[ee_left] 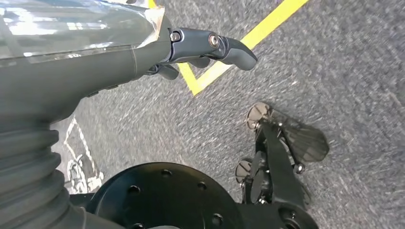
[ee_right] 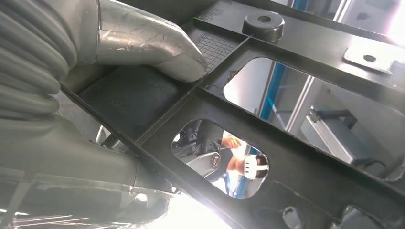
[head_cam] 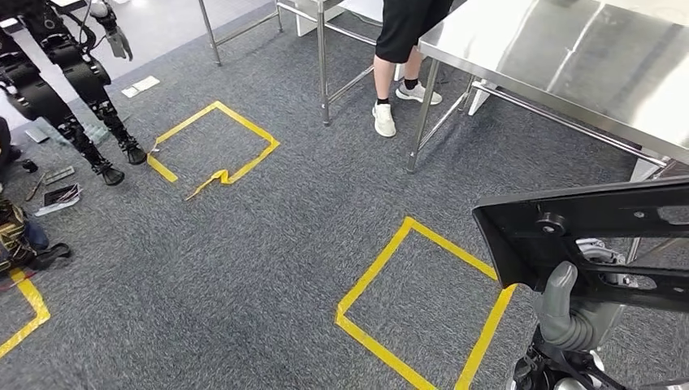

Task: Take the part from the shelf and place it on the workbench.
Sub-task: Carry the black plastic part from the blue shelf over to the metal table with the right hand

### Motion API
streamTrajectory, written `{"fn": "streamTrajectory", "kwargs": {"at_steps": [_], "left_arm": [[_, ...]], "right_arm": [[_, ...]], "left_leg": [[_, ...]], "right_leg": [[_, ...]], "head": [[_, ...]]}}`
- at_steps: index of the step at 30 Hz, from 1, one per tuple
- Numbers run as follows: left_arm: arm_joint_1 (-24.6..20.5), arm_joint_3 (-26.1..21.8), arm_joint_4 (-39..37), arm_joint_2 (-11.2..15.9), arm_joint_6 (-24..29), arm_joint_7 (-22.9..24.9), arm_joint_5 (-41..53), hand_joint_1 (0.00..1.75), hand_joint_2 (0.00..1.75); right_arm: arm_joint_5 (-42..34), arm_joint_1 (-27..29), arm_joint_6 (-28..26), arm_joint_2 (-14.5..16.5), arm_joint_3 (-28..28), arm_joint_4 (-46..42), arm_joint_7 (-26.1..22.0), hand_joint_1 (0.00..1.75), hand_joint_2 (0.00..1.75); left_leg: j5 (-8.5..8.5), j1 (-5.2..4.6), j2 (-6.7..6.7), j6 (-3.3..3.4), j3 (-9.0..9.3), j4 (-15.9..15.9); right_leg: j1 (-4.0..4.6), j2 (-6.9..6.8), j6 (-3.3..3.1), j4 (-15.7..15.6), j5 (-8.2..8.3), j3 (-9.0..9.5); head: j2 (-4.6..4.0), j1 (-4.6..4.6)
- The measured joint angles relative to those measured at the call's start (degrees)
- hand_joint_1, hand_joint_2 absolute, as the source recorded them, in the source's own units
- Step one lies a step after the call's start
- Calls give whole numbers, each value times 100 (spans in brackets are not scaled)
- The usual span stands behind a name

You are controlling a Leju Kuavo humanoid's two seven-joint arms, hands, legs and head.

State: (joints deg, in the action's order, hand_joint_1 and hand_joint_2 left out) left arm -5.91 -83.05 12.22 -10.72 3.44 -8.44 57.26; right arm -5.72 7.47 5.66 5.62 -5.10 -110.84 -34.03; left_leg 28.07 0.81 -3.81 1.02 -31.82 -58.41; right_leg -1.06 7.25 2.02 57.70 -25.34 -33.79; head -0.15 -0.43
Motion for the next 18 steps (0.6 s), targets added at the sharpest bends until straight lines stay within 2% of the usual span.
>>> {"fn": "streamTrajectory", "kwargs": {"at_steps": [1, 2, 3, 5, 7, 8, 9, 10, 12, 13, 14, 15, 16, 17, 18], "left_arm": [[-6, 3, 0, -37, 7, -27, 12, 0, 175], [-13, 7, 0, -75, 14, -46, 22, 0, 175], [-18, 10, 1, -108, 21, -63, 27, 0, 175], [-19, 19, 2, -146, 22, -82, 32, 0, 175], [-13, 26, 2, -155, 21, -87, 36, 0, 175], [-12, 30, 2, -154, 22, -88, 36, 0, 175], [-11, 38, 2, -155, 24, -89, 36, 0, 175], [-11, 46, 2, -155, 27, -92, 36, 0, 175], [-11, 60, 8, -152, 38, -100, 36, 0, 175], [-10, 62, 13, -150, 44, -104, 36, 0, 175], [-10, 63, 18, -149, 49, -106, 36, 0, 175], [-14, 67, 21, -154, 51, -107, 36, 0, 175], [-20, 72, 22, -158, 52, -107, 36, 0, 175], [-27, 75, 22, -164, 52, -107, 36, 0, 175], [-32, 79, 22, -170, 50, -108, 34, 0, 175]], "right_arm": [[5, 1, 10, 3, -12, 1, 0, 175, 175], [11, 0, 19, 8, -28, 1, 1, 175, 175], [20, -6, 26, 11, -48, 2, 2, 175, 175], [35, -20, 41, 18, -75, 3, 4, 175, 175], [44, -17, 59, 20, -87, 10, 4, 175, 175], [46, -7, 67, 21, -95, 14, 4, 175, 175], [50, 3, 73, 21, -105, 17, 4, 175, 175], [54, 10, 78, 22, -115, 17, 4, 175, 175], [61, 16, 85, 28, -127, 17, 4, 175, 175], [64, 19, 87, 36, -128, 16, 2, 175, 175], [67, 25, 89, 44, -131, 16, -1, 175, 175], [72, 33, 89, 50, -134, 15, -2, 175, 175], [80, 41, 90, 55, -138, 13, -4, 175, 175], [90, 50, 90, 61, -143, 8, -3, 175, 175], [101, 53, 90, 67, -149, 3, -2, 175, 175]], "left_leg": [[-21, -7, 69, 45, 4, 20], [-43, -9, 135, 92, 10, 47], [-64, -5, 214, 137, 13, 74], [-75, -19, 369, 189, 12, 96], [-71, -34, 534, 203, 4, 94], [-67, -37, 610, 202, 4, 94], [-61, -36, 684, 197, 8, 93], [-53, -34, 751, 186, 18, 91], [-23, -63, 860, 140, 52, 85], [-7, -84, 905, 110, 73, 82], [6, -105, 952, 82, 95, 84], [16, -110, 1008, 56, 117, 93], [30, -106, 1051, 26, 134, 97], [72, -92, 1007, -9, 138, 68], [174, -73, 882, -41, 97, -56]], "right_leg": [[-13, 30, 38, 1, 8, -29], [-9, -36, 60, 54, -19, -78], [7, -173, 62, 227, -110, -182], [31, -512, 23, 908, -426, -509], [26, -637, 26, 1604, -679, -830], [19, -660, 58, 1702, -694, -860], [9, -693, 111, 1541, -620, -756], [-1, -765, 167, 1156, -483, -533], [7, -1054, 210, 292, -223, -44], [21, -1149, 186, 57, -155, 92], [37, -1188, 147, -21, -135, 134], [53, -1125, 111, -14, -125, 123], [31, -1045, 68, -19, -114, 122], [5, -974, 35, -31, -103, 126], [-24, -903, -12, -43, -86, 133]], "head": [[0, 1], [0, 4], [0, 21], [0, 55], [0, 69], [0, 69], [0, 71], [0, 71], [0, 77], [0, 68], [0, 63], [0, 54], [0, 45], [0, 43], [0, 31]]}}
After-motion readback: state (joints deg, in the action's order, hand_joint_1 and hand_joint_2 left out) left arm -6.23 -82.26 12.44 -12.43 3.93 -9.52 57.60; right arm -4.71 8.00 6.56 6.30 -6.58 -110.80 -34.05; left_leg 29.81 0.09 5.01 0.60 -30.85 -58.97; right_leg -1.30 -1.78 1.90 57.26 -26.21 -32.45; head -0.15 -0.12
